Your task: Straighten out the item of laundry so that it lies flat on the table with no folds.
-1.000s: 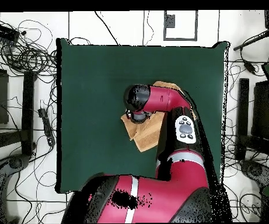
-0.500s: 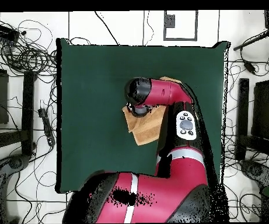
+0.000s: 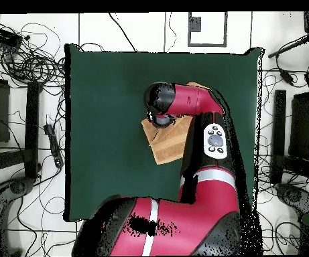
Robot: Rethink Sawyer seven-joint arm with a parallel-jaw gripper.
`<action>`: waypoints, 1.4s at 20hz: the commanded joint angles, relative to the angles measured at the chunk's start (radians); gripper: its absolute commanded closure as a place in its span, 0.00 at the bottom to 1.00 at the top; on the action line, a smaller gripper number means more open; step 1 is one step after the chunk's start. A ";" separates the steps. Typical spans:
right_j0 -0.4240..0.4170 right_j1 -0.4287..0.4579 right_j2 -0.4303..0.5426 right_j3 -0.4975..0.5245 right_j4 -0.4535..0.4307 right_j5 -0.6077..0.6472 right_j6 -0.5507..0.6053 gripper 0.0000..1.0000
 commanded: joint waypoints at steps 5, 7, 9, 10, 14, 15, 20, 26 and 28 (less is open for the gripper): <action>0.038 -0.011 0.099 0.022 0.034 -0.093 0.123 1.00; 0.039 -0.031 0.096 0.044 0.039 -0.077 0.122 1.00; 0.041 -0.058 0.088 0.070 0.044 -0.059 0.130 1.00; 0.041 -0.068 0.086 0.080 0.046 -0.051 0.132 1.00; 0.044 -0.099 0.080 0.105 0.049 -0.031 0.130 1.00; 0.045 -0.102 0.078 0.105 0.050 -0.025 0.132 1.00; 0.048 -0.123 0.073 0.109 0.048 0.000 0.133 1.00; 0.047 -0.119 0.080 0.107 0.043 -0.011 0.127 1.00; 0.046 -0.114 0.081 0.105 0.041 -0.020 0.128 1.00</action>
